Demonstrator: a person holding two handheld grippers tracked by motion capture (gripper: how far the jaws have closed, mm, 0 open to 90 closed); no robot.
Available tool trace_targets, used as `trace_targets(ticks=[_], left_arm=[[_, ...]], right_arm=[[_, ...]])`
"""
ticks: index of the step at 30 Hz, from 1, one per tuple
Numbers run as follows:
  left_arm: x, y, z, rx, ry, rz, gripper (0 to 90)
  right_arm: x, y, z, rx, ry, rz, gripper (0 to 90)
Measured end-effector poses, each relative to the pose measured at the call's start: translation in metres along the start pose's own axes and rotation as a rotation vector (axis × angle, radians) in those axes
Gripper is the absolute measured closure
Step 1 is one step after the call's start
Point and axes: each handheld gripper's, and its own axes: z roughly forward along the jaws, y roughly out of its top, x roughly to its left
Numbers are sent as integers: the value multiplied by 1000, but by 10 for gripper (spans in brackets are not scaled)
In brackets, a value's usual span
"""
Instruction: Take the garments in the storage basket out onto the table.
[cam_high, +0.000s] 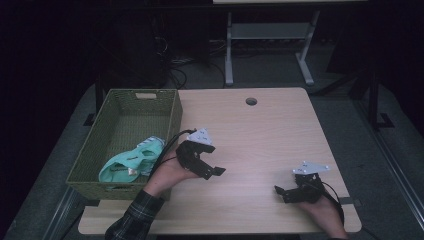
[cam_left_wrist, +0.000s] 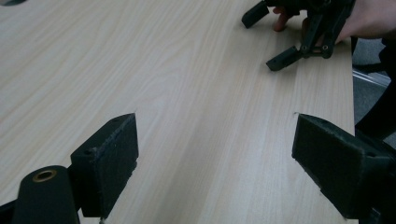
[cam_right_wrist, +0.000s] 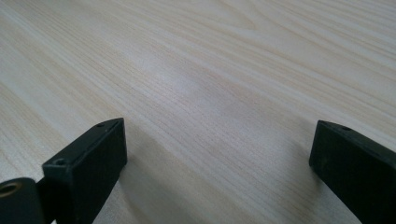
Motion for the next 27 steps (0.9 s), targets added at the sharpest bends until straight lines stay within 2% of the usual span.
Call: trace_targets(ticks=[14, 27], left_arm=[[3, 5, -20, -43, 48, -13, 139], [10, 3, -38, -73, 77, -37, 139]], right_arm=[[0, 0, 0, 1, 0, 1, 37], [0, 0, 0, 1, 1, 0, 37]])
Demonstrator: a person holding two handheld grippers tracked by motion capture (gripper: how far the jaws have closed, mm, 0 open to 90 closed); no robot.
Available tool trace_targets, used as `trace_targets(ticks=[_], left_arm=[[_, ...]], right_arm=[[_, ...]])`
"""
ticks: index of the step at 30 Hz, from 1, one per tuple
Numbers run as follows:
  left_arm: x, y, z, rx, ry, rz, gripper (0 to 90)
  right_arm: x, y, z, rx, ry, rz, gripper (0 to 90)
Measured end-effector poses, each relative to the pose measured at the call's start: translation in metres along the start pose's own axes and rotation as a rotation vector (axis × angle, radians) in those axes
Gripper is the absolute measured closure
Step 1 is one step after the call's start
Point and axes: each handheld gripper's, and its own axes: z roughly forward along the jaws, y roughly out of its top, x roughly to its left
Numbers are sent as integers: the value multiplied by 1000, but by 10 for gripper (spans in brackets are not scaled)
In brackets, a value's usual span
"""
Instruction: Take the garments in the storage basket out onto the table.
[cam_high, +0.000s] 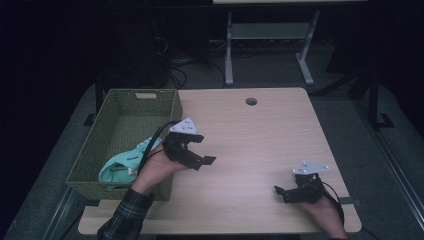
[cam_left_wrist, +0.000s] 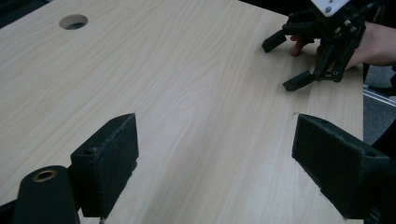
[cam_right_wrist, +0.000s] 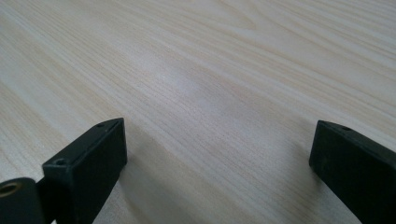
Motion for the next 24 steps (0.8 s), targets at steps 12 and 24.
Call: trace_targets(ticks=[12, 24], left_arm=[[8, -4, -15, -19, 29, -15, 140], [15, -8, -24, -16, 52, -27, 141]], right_arm=[[0, 0, 0, 0, 0, 0, 37], [1, 0, 0, 1, 4, -4, 37]])
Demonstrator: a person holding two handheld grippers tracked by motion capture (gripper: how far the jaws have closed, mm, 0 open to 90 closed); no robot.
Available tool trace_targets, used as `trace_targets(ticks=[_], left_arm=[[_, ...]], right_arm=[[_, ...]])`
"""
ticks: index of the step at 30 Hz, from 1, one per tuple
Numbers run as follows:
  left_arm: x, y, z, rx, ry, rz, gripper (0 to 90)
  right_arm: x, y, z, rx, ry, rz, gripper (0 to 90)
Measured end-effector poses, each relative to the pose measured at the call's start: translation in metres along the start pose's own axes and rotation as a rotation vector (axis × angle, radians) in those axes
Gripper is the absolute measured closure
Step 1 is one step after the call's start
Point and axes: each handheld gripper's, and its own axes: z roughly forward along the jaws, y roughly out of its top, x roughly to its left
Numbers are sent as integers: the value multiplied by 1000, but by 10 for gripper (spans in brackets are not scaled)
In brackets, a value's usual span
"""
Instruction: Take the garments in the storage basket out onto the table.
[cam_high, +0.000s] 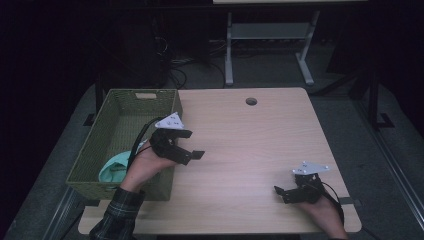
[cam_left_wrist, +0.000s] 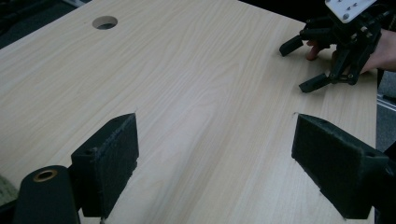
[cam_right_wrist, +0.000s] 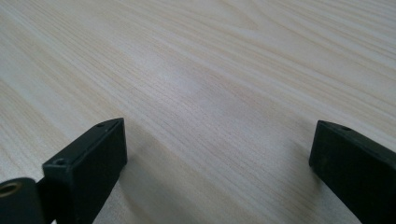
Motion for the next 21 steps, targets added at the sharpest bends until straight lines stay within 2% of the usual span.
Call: trace_targets(ticks=[21], left_arm=[[16, -11, -17, 2, 38, -17, 141]], right_arm=[[0, 0, 0, 0, 1, 0, 37]])
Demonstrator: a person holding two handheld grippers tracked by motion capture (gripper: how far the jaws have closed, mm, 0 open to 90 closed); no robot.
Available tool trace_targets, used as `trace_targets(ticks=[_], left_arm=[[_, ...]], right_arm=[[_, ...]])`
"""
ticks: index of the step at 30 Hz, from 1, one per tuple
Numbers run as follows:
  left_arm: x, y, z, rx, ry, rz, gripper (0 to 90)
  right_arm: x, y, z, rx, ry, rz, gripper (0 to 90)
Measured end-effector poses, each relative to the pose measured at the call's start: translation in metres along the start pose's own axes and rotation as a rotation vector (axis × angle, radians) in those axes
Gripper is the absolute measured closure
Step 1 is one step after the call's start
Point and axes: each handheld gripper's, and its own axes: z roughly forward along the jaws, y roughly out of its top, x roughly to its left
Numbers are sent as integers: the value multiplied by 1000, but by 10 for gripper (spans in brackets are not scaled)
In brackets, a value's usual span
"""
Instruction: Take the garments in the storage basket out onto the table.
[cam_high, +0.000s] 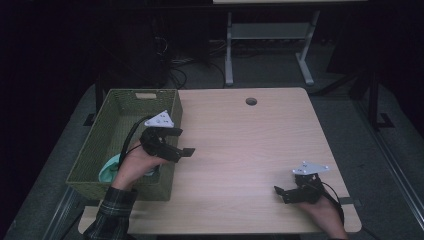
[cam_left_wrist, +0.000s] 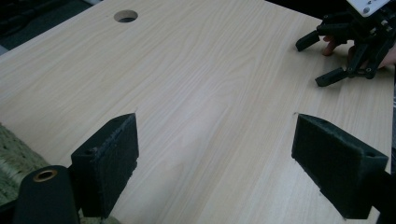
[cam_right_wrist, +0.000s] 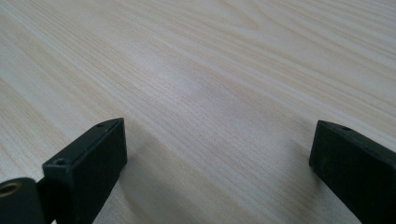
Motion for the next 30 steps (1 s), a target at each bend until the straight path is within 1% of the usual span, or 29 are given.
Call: trace_targets(ticks=[9, 14, 20, 23, 24, 27, 29, 30], left_arm=[[10, -6, -12, -7, 32, -19, 141], [16, -11, -18, 4, 53, -23, 143], [22, -16, -24, -1, 67, -38, 143], [25, -18, -27, 1, 75, -36, 143], [25, -19, -28, -3, 76, -44, 143], [29, -22, -30, 6, 89, -38, 143], [31, -24, -31, 15, 89, -36, 143], [31, -25, -31, 9, 93, -39, 143]], right_arm=[[0, 0, 0, 0, 0, 0, 37], [0, 0, 0, 0, 0, -1, 37], [0, 0, 0, 0, 0, -1, 37], [0, 0, 0, 0, 0, 0, 37], [0, 0, 0, 0, 0, 0, 37], [0, 0, 0, 0, 0, 0, 37], [0, 0, 0, 0, 0, 0, 37], [0, 0, 0, 0, 0, 0, 37]])
